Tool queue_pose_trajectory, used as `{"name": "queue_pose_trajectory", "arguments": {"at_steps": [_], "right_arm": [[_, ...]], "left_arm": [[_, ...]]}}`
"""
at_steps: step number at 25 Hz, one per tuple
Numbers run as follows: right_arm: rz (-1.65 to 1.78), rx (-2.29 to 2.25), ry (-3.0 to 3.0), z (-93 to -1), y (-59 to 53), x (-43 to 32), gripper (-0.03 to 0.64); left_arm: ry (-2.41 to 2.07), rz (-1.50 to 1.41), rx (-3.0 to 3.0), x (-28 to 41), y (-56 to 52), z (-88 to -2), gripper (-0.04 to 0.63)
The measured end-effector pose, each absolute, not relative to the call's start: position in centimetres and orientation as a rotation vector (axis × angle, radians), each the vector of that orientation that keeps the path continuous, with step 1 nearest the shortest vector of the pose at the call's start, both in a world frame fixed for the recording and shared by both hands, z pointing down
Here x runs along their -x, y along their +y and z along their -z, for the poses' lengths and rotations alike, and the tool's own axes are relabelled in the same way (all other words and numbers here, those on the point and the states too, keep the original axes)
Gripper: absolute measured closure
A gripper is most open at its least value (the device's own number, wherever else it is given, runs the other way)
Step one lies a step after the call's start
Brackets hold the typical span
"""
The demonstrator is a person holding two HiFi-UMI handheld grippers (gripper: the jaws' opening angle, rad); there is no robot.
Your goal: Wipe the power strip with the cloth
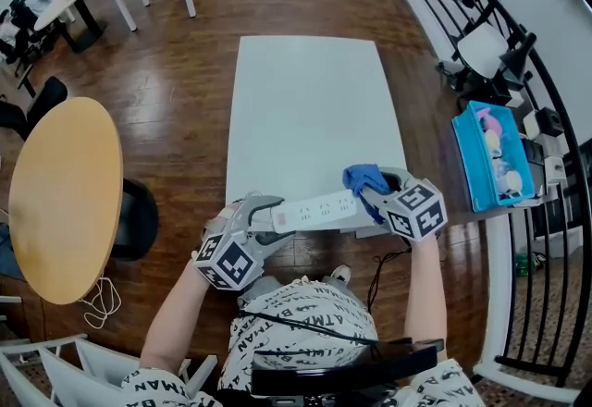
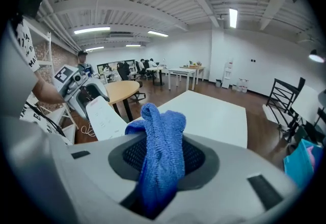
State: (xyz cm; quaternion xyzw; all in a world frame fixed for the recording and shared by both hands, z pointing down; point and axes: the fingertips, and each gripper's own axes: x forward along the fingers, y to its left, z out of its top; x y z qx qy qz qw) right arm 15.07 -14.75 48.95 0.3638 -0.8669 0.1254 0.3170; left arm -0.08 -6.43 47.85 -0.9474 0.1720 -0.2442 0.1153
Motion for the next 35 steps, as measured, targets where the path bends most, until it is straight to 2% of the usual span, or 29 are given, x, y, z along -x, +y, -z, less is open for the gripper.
{"name": "queue_pose_trajectory", "arguments": {"at_steps": [6, 14, 35], "right_arm": [[-0.255, -0.917, -2.246, -47.6, -15.1, -16.5, 0.477], [-0.168, -0.581, -2.084, -49.8, -14.2, -15.1, 0.477], [-0.043, -0.094, -2.135, -49.2, -10.1, -5.9, 0.477]], "left_arm": [[0.494, 0.753, 2.737, 0.7, -6.8, -48.2, 0.314], [0.396, 0.810, 2.652, -0.6, -6.5, -48.9, 0.314], [0.253, 0.834, 2.619, -3.1, -5.0, -49.8, 0.314]]}}
